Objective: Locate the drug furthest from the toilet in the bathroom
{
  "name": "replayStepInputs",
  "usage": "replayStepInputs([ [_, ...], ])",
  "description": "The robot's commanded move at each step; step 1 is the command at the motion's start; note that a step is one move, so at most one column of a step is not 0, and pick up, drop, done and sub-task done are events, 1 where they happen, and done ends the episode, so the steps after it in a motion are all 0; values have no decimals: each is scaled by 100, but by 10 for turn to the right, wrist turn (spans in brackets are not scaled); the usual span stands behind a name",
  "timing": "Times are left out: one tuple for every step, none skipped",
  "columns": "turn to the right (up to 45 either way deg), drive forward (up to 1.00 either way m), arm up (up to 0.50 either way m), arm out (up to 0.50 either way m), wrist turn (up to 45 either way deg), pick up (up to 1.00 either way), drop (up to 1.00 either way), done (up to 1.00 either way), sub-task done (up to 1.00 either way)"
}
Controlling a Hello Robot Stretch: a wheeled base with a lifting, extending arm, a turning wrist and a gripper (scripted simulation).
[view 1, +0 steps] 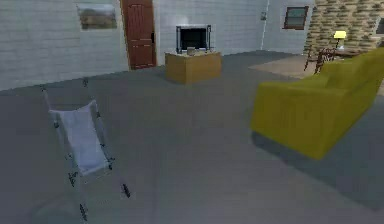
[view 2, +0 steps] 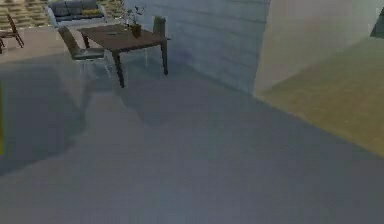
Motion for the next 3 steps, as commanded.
replayStepInputs([
  [0, 100, 0, 0, 0, 0, 0, 0, 0],
  [0, 100, 0, 0, 0, 0, 0, 0, 0],
  [60, 0, 0, 0, 0, 0, 0, 0, 0],
])
